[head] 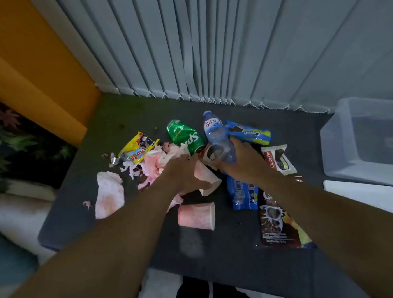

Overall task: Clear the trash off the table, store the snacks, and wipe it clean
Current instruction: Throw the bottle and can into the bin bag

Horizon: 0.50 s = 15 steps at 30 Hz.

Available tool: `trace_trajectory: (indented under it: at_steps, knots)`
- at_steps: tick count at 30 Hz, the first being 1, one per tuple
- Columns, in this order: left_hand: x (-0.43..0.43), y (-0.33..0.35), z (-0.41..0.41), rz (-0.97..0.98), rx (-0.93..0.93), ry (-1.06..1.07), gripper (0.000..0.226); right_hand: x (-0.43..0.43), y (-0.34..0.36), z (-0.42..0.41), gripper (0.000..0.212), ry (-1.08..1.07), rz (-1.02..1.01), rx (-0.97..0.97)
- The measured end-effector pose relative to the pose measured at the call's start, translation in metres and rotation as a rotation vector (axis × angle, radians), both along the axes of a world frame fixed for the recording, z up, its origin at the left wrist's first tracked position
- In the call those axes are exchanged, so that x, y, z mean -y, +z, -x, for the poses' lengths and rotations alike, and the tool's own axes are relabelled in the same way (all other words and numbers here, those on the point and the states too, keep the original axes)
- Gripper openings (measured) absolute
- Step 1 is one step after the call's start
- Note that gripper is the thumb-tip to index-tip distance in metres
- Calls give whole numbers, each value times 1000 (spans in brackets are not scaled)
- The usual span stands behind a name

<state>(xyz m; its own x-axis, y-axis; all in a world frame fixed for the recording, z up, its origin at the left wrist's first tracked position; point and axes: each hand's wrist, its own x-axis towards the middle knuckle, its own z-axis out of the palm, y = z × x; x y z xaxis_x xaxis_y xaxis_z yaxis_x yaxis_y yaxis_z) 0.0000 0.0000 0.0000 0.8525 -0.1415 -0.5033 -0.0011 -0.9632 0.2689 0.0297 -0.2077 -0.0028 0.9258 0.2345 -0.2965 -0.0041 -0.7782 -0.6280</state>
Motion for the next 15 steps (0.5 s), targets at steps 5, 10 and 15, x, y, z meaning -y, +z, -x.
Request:
trace_trajectory:
  at_steps: [5, 10, 15]
  knots:
    - [4, -6, 4, -62, 19, -49, 108, -6, -4, 1, 87, -43, -37, -82]
    - [7, -1, 4, -32, 35, 3, 106, -7, 9, -1, 91, -111, -46, -105]
    - [9, 16, 4, 97, 0, 102, 104, 3, 14, -2, 70, -134, -123, -61]
